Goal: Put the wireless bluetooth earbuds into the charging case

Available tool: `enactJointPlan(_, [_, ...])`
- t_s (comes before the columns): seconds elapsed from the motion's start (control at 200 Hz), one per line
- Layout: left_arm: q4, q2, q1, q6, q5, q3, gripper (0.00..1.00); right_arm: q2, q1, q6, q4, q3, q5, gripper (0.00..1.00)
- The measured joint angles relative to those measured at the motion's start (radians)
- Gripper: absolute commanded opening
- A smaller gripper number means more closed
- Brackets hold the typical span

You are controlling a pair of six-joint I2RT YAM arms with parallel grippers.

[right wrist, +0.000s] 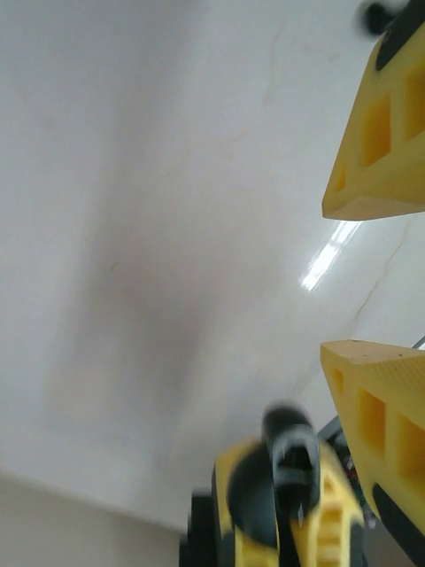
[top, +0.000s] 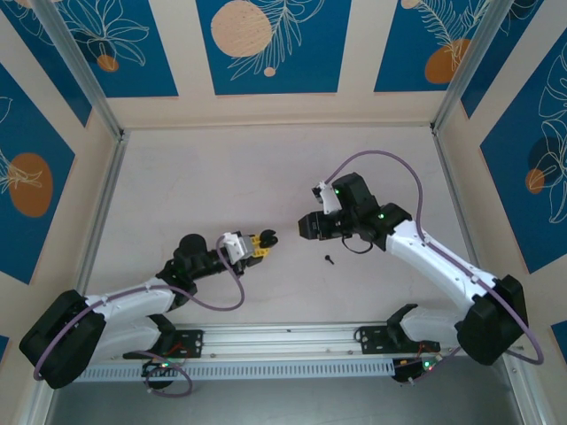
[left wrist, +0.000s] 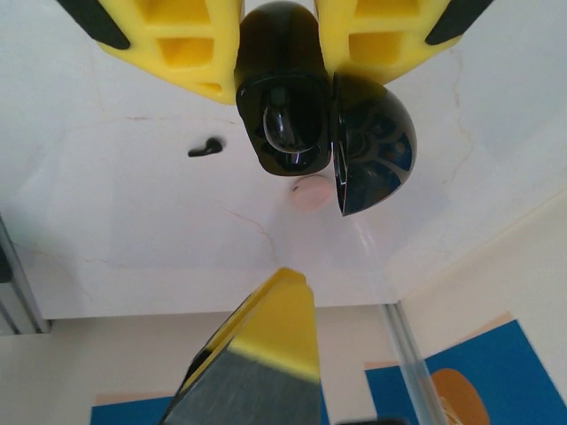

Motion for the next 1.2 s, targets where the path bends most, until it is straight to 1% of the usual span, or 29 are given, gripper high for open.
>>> enactJointPlan(0.14, [-0.048, -0.002, 0.0, 0.011, 0.045, 0.0, 0.06, 0.107, -0.061, -0.044, -0.15, 0.022, 0.017, 0.4])
enactJointPlan(0.27, [-0.093, -0.026, 0.0, 0.016, 0.061, 0.0, 0.06, 0.216, -0.104, -0.088, -0.262, 0.047, 0.055, 0.4])
enactJointPlan(0.475, [-0.148, -0.067, 0.0, 0.034, 0.063, 0.0, 0.06, 0.37, -0.124, -0.152, -0.365, 0.093, 0.141, 0.44])
enactJointPlan(0.64, [-0.181, -0.085, 0.0, 0.038, 0.062, 0.0, 0.06, 0.457, -0.124, -0.193, -0.394, 0.142, 0.178, 0.45])
enactJointPlan(0.795, [-0.194, -0.085, 0.0, 0.038, 0.059, 0.0, 0.06, 0.524, -0.122, -0.22, -0.397, 0.178, 0.185, 0.45])
enactJointPlan(1.2, [-0.206, -0.085, 0.0, 0.038, 0.051, 0.0, 0.06, 0.61, -0.096, -0.248, -0.411, 0.216, 0.193, 0.43])
